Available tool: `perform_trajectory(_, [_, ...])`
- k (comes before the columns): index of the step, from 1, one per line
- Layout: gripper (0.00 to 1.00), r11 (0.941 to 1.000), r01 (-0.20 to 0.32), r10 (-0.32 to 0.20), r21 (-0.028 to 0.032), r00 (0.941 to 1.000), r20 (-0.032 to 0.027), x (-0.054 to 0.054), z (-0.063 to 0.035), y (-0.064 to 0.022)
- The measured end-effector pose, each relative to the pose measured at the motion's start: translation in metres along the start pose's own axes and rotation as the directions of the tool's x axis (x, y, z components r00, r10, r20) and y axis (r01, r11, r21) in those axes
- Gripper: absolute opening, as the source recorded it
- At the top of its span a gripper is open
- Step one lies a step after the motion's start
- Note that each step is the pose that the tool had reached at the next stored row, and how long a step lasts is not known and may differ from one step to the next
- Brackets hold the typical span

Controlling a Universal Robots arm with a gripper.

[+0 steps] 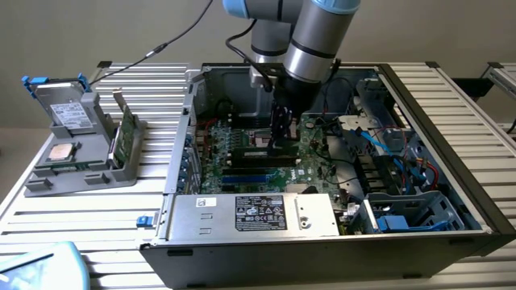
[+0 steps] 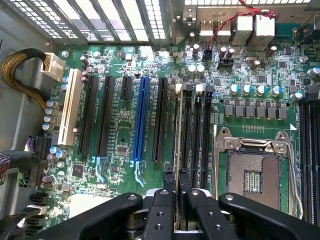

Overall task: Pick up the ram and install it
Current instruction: 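Insert the ram into the slot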

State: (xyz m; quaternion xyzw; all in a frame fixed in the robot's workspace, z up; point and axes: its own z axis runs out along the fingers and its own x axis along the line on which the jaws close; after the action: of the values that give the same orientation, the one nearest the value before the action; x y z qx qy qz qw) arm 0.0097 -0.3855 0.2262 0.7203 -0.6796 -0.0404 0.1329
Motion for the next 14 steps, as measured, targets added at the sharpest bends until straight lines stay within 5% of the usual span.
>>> perform_trajectory(6, [0.14,1.0,0.0,0.0,-0.0054,1.0,0.0005,-0.0006,0.0045,-0.0012])
perform_trajectory(14, [0.14,0.9996,-0.001,0.001,-0.0285,1.0,0.0023,-0.0007,0.0057,-0.0014])
